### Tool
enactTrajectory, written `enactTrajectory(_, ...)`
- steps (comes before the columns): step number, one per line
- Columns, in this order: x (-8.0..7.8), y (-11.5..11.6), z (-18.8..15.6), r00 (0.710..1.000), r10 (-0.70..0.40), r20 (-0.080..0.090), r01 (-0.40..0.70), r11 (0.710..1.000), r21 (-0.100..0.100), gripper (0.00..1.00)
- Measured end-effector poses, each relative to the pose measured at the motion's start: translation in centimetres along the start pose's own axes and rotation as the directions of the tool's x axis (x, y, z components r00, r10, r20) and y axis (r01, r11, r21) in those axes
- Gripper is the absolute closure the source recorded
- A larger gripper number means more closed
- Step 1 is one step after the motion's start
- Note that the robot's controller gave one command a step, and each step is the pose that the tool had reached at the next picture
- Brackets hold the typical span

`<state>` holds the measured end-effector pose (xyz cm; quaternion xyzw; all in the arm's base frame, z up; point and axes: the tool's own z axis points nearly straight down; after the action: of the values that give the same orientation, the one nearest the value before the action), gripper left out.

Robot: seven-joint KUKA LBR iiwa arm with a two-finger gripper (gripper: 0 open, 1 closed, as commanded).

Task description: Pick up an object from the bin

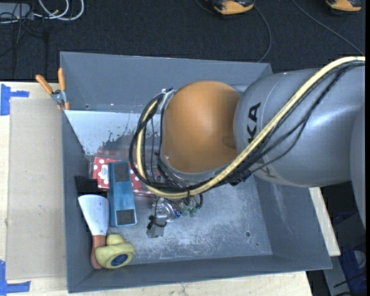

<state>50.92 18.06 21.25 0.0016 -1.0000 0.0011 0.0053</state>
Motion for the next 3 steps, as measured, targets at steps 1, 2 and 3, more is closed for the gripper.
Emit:
enactTrajectory(1, -0.2, -0.1, -0.4, 1.0, 0.005, 0.008, -0.005, 1.0, -0.002, 0.0)
enactTrajectory(2, 0.6, -2.8, 1.3, 0.998, -0.069, 0.004, 0.069, 0.998, -0.001, 0.0)
enactTrajectory(3, -1.5, -3.8, 2.8, 0.989, -0.149, 0.007, 0.149, 0.989, 0.0, 0.0)
